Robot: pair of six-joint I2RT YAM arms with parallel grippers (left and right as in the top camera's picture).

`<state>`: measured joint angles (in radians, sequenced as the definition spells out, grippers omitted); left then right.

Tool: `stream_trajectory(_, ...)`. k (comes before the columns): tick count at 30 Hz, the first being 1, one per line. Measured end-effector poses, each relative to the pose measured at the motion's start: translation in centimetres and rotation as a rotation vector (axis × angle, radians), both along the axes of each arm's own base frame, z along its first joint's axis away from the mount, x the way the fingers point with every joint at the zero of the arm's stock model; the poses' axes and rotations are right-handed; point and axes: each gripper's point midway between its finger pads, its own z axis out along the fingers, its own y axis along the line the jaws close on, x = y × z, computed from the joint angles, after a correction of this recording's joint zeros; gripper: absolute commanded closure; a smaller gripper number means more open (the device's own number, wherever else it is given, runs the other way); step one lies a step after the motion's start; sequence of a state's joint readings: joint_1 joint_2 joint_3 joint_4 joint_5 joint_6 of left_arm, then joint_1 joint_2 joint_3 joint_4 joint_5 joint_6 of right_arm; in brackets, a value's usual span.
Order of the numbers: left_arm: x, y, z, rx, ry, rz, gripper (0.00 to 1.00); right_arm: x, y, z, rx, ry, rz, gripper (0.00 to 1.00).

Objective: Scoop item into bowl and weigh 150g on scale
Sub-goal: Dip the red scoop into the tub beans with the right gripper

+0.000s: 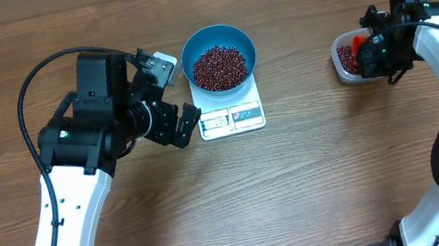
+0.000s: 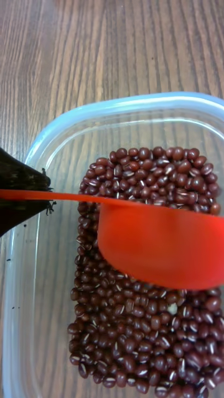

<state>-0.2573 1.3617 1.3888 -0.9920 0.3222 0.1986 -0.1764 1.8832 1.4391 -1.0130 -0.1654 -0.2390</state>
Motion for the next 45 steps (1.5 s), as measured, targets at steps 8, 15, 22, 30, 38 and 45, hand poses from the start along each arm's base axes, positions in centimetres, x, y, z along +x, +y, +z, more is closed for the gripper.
stream_trajectory(8, 0.0, 0.0, 0.0, 0.0, 0.0, 0.0, 0.01, -0.4, 1.7, 0.1, 0.047, 0.001, 0.095, 0.96)
stream_trajectory(15, 0.0, 0.0, 0.0, 0.0, 0.0, 0.0, 0.0, -1.2, 2.3, 0.1, 0.08, 0.033, 0.086, 0.96)
stream_trajectory(22, 0.0, 0.0, 0.0, 0.0, 0.0, 0.0, 0.0, -2.1, 0.2, 0.8, 0.135, 0.069, -0.033, 0.96)
stream_trajectory(30, 0.0, 0.0, 0.0, 0.0, 0.0, 0.0, 0.0, -1.1, -1.3, 3.2, 0.261, 0.004, -0.112, 0.96)
stream_trajectory(38, 0.0, 0.0, 0.0, 0.0, 0.0, 0.0, 0.01, -1.5, 0.5, 5.0, 0.404, -0.016, -0.047, 0.96)
stream_trajectory(45, 0.0, 0.0, 0.0, 0.0, 0.0, 0.0, 0.0, -1.2, 2.0, 7.7, 0.496, -0.064, 0.024, 0.96)
